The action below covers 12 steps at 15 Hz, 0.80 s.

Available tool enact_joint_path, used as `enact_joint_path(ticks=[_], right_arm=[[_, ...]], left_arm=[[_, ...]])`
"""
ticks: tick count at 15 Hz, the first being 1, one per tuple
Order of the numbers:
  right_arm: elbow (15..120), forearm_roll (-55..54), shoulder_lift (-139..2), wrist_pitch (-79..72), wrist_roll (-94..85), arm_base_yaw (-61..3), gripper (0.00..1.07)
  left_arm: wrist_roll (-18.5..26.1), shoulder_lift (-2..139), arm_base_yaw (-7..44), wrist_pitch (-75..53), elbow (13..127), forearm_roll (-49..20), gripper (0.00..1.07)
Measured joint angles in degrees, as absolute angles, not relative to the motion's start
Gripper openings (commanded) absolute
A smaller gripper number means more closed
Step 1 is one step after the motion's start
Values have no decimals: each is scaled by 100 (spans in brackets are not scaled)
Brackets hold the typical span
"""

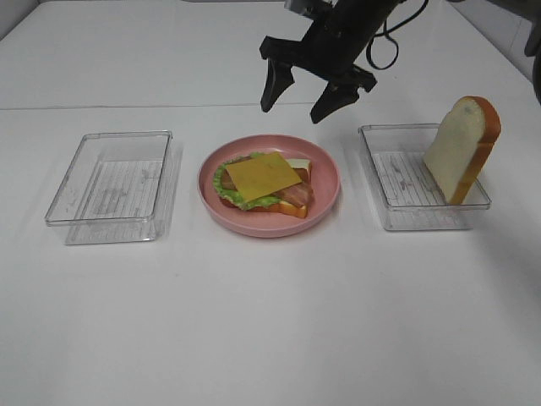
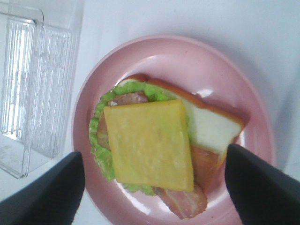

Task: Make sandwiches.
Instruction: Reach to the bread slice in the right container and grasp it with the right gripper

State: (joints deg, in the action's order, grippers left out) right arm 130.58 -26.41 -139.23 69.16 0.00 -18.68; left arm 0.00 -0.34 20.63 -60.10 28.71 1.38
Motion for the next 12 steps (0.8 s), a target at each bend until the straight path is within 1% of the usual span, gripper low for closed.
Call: enact_joint_path(ticks=[2,3,6,9,10,12], right_arm=[[13298,-1982,-13665,6927,166,-1868,77],[13310,-1799,-13591,6939,166,-1868,77],[13321,-699,-13092,6950,172,-1776,77],[13321,-728,-12823,6956,172,-1381,77],[13247,-779,-12691,6950,172,-1163,77],[12840,-825,-12387,6950,178,-699,77]], left_arm=[[0,-34,2063,-6010,2871,138,83],[0,-34,2063,-6010,2871,138,83],[0,-34,2063,-6010,2871,138,83],[0,-34,2063,-6010,2871,138,83],[0,-34,2063,-6010,2871,138,83],[0,-34,2063,-6010,2871,138,83]])
